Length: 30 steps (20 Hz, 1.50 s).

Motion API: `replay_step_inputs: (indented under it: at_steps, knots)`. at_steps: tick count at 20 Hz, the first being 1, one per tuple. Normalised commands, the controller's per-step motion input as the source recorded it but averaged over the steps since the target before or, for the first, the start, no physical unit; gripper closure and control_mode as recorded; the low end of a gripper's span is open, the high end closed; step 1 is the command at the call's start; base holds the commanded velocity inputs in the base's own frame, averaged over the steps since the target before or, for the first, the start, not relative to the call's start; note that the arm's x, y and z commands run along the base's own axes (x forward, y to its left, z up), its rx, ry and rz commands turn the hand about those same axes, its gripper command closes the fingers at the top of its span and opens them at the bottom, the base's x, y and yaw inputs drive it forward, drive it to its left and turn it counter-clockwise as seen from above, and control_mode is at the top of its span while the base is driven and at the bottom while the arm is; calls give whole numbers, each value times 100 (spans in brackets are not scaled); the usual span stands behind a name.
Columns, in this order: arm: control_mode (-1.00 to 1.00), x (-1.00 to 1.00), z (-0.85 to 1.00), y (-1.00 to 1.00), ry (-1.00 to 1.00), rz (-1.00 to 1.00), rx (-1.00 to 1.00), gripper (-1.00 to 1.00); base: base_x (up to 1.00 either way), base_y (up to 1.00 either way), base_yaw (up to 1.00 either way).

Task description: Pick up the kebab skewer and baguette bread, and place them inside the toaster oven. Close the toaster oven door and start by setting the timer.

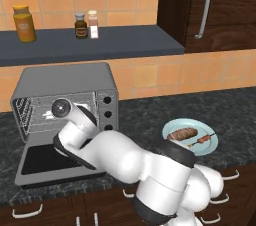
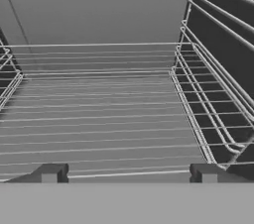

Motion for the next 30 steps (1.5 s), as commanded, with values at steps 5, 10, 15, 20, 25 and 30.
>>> replay_step_inputs:
  at_steps: [5, 10, 15, 20, 25, 30]
  knots:
    - [-100, -73, -48, 3, 8, -8, 0, -100, 0, 0, 0]
    - [-100, -82, -41, 5, 6, -7, 0, -100, 0, 0, 0]
    - [-100, -74, -13, -3, 1, -7, 1, -100, 0, 0, 0]
    - [-100, -49, 77, -39, 0, -14, 8, -100, 0, 0, 0]
    - [-100, -36, 85, -88, 7, -31, 17, -100, 0, 0, 0]
    - [-100, -44, 63, -100, 13, -30, 24, -100, 0, 0, 0]
